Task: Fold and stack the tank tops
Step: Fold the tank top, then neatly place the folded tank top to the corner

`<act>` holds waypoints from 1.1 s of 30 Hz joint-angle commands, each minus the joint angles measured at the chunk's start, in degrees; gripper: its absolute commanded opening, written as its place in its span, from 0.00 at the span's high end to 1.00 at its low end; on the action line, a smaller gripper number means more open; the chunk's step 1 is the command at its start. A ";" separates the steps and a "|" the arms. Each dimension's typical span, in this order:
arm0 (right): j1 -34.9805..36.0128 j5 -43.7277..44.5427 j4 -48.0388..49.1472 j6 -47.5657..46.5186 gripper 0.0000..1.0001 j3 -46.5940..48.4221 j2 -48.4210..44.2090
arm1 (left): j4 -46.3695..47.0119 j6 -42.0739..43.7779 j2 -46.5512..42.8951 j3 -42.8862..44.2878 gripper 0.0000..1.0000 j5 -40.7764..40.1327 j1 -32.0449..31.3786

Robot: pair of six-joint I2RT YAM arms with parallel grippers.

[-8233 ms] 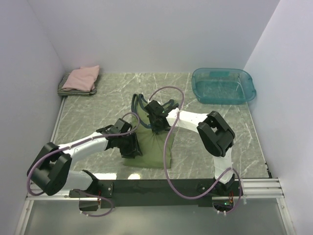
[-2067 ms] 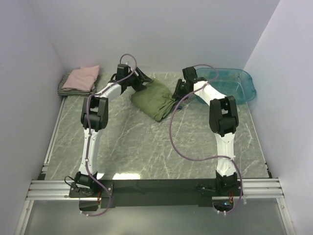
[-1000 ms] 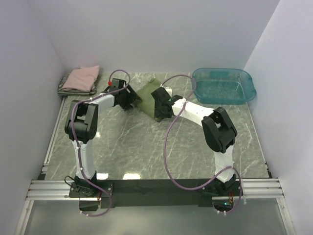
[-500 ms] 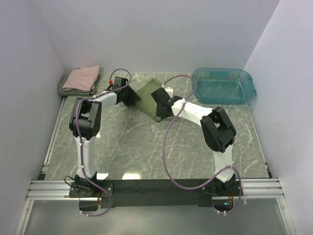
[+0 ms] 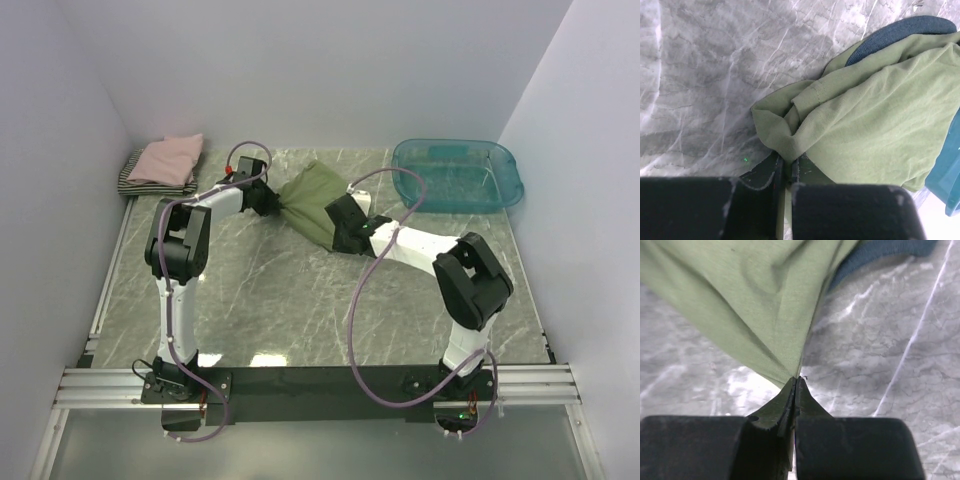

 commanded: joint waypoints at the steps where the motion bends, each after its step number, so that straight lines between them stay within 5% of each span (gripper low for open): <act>1: -0.20 0.82 -1.29 -0.75 1.00 -1.17 -2.02 | -1.24 2.00 -2.61 0.76 0.97 -4.69 1.23; 4: -0.12 -1.38 0.03 -1.63 0.97 0.67 -0.61 | -1.16 2.97 -1.82 1.90 0.87 -2.94 1.31; 8: -1.25 -3.49 -0.76 -3.83 0.56 4.35 -1.83 | 3.74 4.90 -3.74 -0.28 0.45 1.45 1.23; 11: -4.23 -4.55 -1.55 -5.59 0.51 7.43 -3.50 | 6.74 5.43 -6.81 -1.87 0.33 3.92 1.32; 14: -7.04 -5.08 -2.25 -7.87 0.49 12.16 -3.42 | 5.80 4.99 -10.59 -2.84 0.29 4.19 1.32; 18: -9.95 -7.70 -7.08 -13.83 0.49 25.96 7.53 | 1.93 0.26 -15.17 -6.88 0.27 1.47 1.31; 25: -11.37 -11.06 -12.97 -21.05 0.50 46.52 22.50 | 9.82 -5.73 -14.65 -16.03 0.24 8.40 -0.18; 33: -11.81 -10.10 -17.98 -24.14 0.49 54.02 32.26 | 10.54 -8.27 -11.75 -17.08 0.21 9.29 -2.20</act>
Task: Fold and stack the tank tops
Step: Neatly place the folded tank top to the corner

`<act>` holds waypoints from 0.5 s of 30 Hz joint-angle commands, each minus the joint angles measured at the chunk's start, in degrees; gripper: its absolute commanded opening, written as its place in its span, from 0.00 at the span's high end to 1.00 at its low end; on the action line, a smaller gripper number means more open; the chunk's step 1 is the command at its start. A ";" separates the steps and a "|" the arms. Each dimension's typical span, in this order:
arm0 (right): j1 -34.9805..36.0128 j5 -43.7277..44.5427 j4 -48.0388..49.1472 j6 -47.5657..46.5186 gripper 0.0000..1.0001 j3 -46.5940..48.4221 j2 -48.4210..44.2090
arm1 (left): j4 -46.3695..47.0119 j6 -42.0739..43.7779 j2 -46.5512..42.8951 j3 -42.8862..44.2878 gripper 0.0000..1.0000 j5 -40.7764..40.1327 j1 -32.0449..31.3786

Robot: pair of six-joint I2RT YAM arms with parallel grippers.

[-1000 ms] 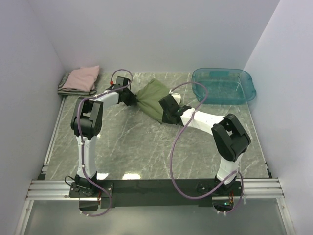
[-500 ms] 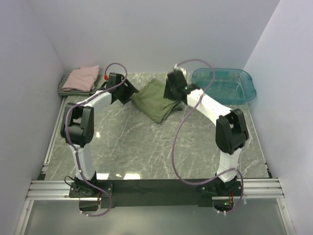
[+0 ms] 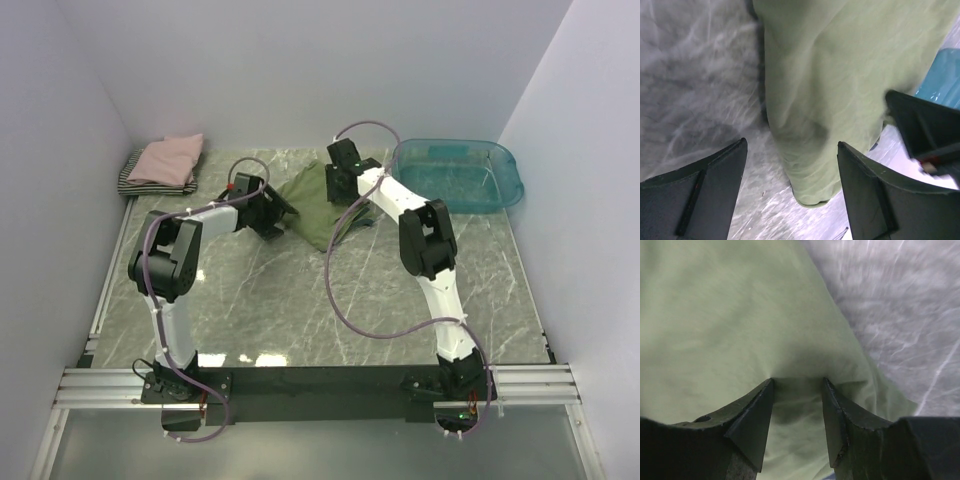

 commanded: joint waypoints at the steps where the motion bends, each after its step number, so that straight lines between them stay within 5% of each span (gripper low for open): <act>1: -0.11 0.66 -4.48 -2.32 0.49 6.11 2.10 | 1.90 -2.46 0.14 0.12 0.21 0.24 -0.65; 9: -1.08 3.22 -7.66 0.75 0.50 0.96 2.38 | -8.72 -8.61 3.91 4.24 0.16 -7.91 -4.60; 15: -2.04 2.07 -5.19 1.19 0.50 -3.46 -0.53 | -7.68 -15.11 5.94 3.72 0.15 -12.59 -7.50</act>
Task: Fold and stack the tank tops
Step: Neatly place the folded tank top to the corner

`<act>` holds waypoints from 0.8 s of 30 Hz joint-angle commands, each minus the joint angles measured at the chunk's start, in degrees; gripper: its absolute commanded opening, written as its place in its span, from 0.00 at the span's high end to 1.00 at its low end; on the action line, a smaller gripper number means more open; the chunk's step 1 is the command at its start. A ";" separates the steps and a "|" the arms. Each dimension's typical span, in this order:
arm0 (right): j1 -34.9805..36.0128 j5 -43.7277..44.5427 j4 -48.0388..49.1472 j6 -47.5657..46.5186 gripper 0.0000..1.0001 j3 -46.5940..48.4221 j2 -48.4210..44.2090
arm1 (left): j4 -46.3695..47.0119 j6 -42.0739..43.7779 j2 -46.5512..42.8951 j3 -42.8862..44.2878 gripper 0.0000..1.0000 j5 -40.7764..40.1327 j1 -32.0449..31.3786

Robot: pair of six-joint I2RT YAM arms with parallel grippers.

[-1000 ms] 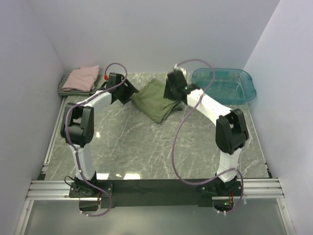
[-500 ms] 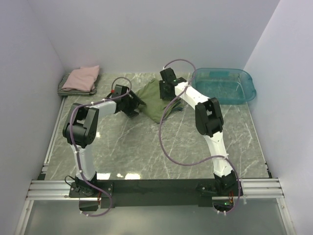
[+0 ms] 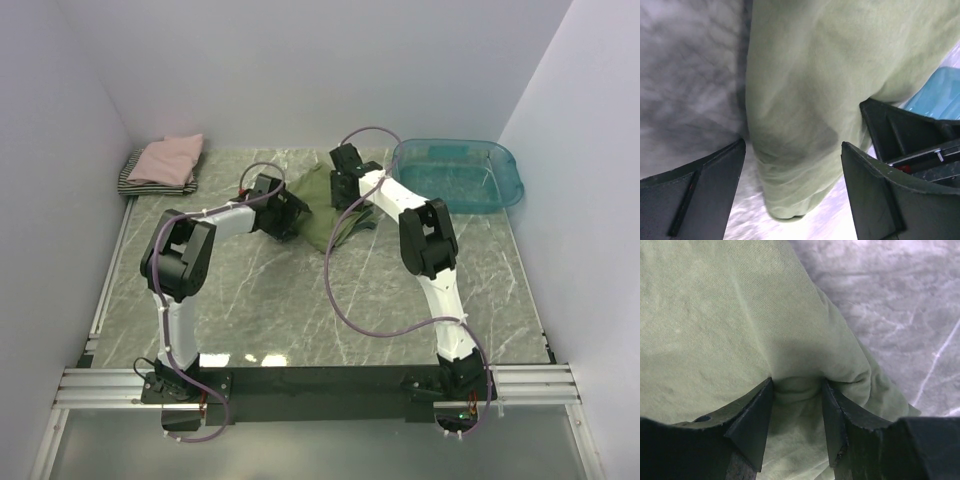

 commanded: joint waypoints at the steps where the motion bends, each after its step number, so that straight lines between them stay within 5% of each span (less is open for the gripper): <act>1: -1.41 0.17 -2.35 0.12 0.50 -2.30 -2.71 | -4.16 -4.98 3.76 0.16 0.16 -5.66 -1.30; 14: -2.82 -9.59 -1.38 1.97 0.51 -1.60 -2.54 | -4.16 -1.83 11.67 10.44 0.38 -3.65 -0.95; 22: -2.82 -14.68 -3.05 2.93 0.49 2.35 -3.59 | -8.90 12.74 13.95 19.39 0.96 -6.28 2.20; 24: -2.82 -16.35 -2.53 3.72 0.46 3.24 -4.81 | -12.41 19.95 16.68 25.28 0.99 -6.20 3.79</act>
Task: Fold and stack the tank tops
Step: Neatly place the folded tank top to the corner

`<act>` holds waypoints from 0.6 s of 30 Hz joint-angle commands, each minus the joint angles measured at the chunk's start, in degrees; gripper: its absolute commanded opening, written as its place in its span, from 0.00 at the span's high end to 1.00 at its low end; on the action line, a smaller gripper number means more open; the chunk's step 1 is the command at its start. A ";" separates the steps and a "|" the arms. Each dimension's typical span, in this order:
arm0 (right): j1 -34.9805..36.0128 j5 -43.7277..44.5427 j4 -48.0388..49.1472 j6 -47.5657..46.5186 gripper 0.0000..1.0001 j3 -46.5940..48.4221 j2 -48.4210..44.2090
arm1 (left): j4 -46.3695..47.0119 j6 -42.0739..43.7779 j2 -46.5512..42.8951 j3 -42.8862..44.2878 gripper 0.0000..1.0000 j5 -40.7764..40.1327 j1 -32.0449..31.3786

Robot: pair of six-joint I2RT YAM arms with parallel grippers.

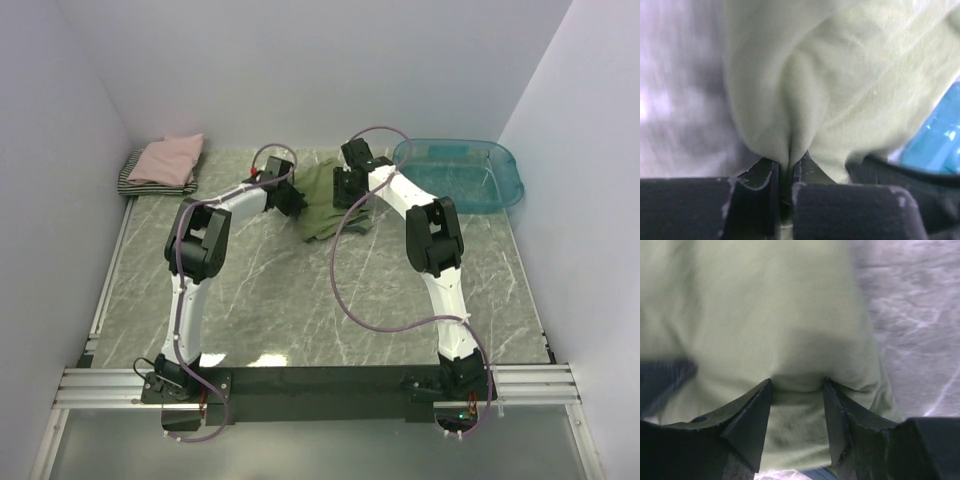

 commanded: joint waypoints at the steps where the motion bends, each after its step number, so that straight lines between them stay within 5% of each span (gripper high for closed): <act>1: -0.09 -4.66 -0.84 2.52 0.45 2.89 -5.97 | -6.58 15.07 4.37 7.65 0.99 -3.18 5.17; 7: 0.09 -6.16 4.69 6.22 0.36 -3.34 -16.26 | -15.36 32.56 7.27 21.36 1.00 -7.04 10.80; 12: 0.18 -5.81 9.17 7.36 0.35 -11.08 -23.20 | -26.26 45.14 12.20 43.33 1.00 -12.30 13.53; 18: 0.70 -6.25 8.92 7.36 0.35 -9.42 -23.66 | -22.06 49.37 8.96 41.86 1.00 -13.01 18.10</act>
